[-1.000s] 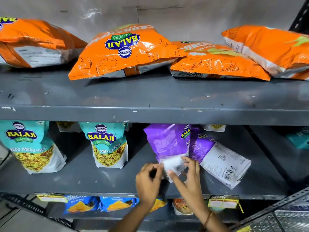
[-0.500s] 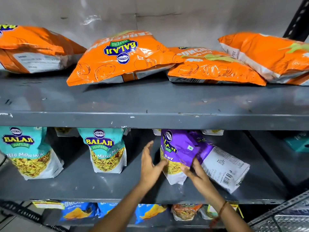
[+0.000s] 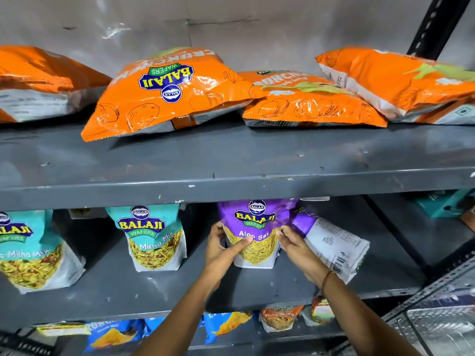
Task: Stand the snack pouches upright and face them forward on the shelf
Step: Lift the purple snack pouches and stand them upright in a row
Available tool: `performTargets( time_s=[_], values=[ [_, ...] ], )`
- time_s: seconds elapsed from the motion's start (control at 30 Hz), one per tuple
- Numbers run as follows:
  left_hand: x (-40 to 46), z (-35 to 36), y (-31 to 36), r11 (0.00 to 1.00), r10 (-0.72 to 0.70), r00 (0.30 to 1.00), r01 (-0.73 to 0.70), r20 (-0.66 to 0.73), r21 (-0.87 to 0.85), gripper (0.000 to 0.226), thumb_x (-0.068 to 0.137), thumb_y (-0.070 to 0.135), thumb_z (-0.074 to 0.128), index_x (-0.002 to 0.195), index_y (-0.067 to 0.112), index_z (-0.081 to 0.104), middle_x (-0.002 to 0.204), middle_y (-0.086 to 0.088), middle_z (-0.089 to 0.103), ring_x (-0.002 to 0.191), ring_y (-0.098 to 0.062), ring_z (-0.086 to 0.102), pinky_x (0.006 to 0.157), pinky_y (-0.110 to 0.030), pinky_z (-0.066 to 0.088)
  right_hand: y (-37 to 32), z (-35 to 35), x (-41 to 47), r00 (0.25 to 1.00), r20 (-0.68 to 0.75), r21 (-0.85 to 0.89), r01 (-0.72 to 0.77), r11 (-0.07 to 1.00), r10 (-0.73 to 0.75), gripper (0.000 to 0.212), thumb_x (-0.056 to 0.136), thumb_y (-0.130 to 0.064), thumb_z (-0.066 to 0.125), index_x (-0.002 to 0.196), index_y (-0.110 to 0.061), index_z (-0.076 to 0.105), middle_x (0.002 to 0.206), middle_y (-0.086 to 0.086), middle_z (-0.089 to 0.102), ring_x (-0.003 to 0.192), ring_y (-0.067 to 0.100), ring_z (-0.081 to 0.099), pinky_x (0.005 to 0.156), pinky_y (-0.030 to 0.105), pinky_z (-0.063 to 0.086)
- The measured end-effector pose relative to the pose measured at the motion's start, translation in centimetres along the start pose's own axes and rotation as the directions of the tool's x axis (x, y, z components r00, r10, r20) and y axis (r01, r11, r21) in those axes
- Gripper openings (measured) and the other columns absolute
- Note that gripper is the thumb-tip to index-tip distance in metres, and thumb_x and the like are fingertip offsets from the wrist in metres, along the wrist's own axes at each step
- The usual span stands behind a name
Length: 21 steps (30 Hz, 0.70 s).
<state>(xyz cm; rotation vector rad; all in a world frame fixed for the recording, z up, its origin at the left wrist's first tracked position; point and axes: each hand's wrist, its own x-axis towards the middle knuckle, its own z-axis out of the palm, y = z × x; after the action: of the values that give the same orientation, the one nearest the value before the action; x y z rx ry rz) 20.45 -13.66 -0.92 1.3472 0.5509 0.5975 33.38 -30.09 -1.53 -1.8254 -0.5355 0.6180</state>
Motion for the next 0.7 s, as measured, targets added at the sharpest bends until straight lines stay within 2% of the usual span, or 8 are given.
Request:
performTargets(
  time_s=[0.1, 0.17, 0.23, 0.33, 0.43, 0.53, 0.63, 0.7],
  values=[
    [-1.3, 0.7, 0.6, 0.999, 0.018, 0.989, -0.014, -0.144, 0.031, 0.071, 0.061, 0.009, 0.091, 0.118, 0.023, 0.051, 0.115, 0.013, 0.058, 0.098, 0.011, 0.06, 0.083, -0.008, 0.048, -0.8, -0.2, -0.9, 0.997, -0.075, 0.045, -0.006, 0.999, 0.009, 0.029, 0.097, -0.032, 0.052, 0.123, -0.019, 0.054, 0.131, 0.003, 0.062, 0.113, 0.001, 0.059, 0.106, 0.027, 0.037],
    [-2.9, 1.6, 0.7, 0.995, 0.049, 0.947, -0.02, -0.317, 0.094, 0.073, 0.061, 0.018, 0.091, 0.12, 0.019, 0.048, 0.118, 0.004, 0.05, 0.102, -0.002, 0.056, 0.092, -0.019, 0.045, -1.6, -1.1, -2.0, 0.994, -0.107, 0.049, 0.033, 0.998, -0.027, 0.029, 0.098, -0.03, 0.051, 0.126, -0.034, 0.054, 0.129, -0.003, 0.061, 0.115, 0.003, 0.057, 0.103, 0.021, 0.039],
    [-5.2, 3.2, 0.6, 0.996, 0.068, 0.925, -0.039, -0.375, 0.086, 0.058, 0.062, 0.023, 0.09, 0.105, 0.025, 0.051, 0.107, -0.001, 0.051, 0.089, -0.012, 0.056, 0.087, -0.028, 0.046, -2.3, -2.5, -3.1, 0.986, -0.152, 0.017, 0.079, 0.997, -0.076, 0.025, 0.097, -0.025, 0.052, 0.117, -0.038, 0.058, 0.12, -0.007, 0.064, 0.11, 0.002, 0.06, 0.095, 0.012, 0.043],
    [-7.5, 6.9, 0.1, 0.999, 0.022, 0.971, -0.009, -0.239, 0.053, 0.035, 0.069, 0.012, 0.085, 0.083, 0.026, 0.056, 0.081, 0.0, 0.056, 0.074, -0.018, 0.052, 0.07, -0.015, 0.046, -2.8, -5.6, -3.9, 0.953, -0.285, -0.028, 0.103, 0.994, -0.107, 0.026, 0.094, -0.005, 0.057, 0.116, -0.016, 0.065, 0.118, 0.005, 0.067, 0.105, 0.011, 0.06, 0.096, 0.013, 0.044],
    [-8.6, 11.2, -0.6, 0.966, -0.258, 0.962, 0.255, -0.083, -0.048, 0.025, 0.077, 0.002, 0.077, 0.095, 0.011, 0.063, 0.089, -0.007, 0.063, 0.078, -0.017, 0.056, 0.068, -0.013, 0.047, -2.4, -10.4, -3.2, 0.921, -0.372, -0.172, 0.051, 0.984, -0.113, 0.027, 0.087, 0.01, 0.058, 0.112, 0.006, 0.067, 0.121, 0.023, 0.067, 0.107, 0.025, 0.062, 0.094, 0.013, 0.046],
    [-8.2, 14.4, -1.3, 0.781, -0.607, 0.794, 0.604, 0.037, -0.157, 0.033, 0.082, 0.007, 0.073, 0.11, 0.013, 0.057, 0.101, -0.006, 0.062, 0.087, -0.015, 0.056, 0.066, -0.023, 0.041, -1.7, -14.8, -1.6, 0.914, -0.402, -0.299, -0.08, 0.951, -0.05, 0.031, 0.088, 0.006, 0.055, 0.115, 0.001, 0.068, 0.123, 0.023, 0.067, 0.115, 0.038, 0.063, 0.104, 0.044, 0.047],
    [-6.5, 16.7, -2.2, 0.703, -0.695, 0.718, 0.691, 0.043, -0.17, 0.016, 0.086, 0.016, 0.069, 0.095, 0.016, 0.056, 0.095, -0.006, 0.059, 0.074, -0.011, 0.052, 0.063, -0.023, 0.039, -0.3, -17.9, 0.3, 0.913, -0.395, -0.353, -0.249, 0.902, 0.098, 0.027, 0.095, -0.013, 0.054, 0.116, -0.006, 0.068, 0.125, 0.019, 0.066, 0.122, 0.034, 0.059, 0.102, 0.037, 0.045],
    [-5.7, 18.4, -3.0, 0.706, -0.695, 0.719, 0.676, -0.021, -0.211, 0.011, 0.088, 0.017, 0.068, 0.085, 0.014, 0.058, 0.092, -0.009, 0.061, 0.073, -0.015, 0.055, 0.064, -0.025, 0.043, 0.7, -19.3, 1.3, 0.927, -0.3, -0.307, -0.317, 0.897, 0.225, 0.014, 0.096, -0.02, 0.054, 0.092, -0.016, 0.066, 0.104, 0.011, 0.063, 0.109, 0.027, 0.06, 0.085, 0.031, 0.045]
  ],
)
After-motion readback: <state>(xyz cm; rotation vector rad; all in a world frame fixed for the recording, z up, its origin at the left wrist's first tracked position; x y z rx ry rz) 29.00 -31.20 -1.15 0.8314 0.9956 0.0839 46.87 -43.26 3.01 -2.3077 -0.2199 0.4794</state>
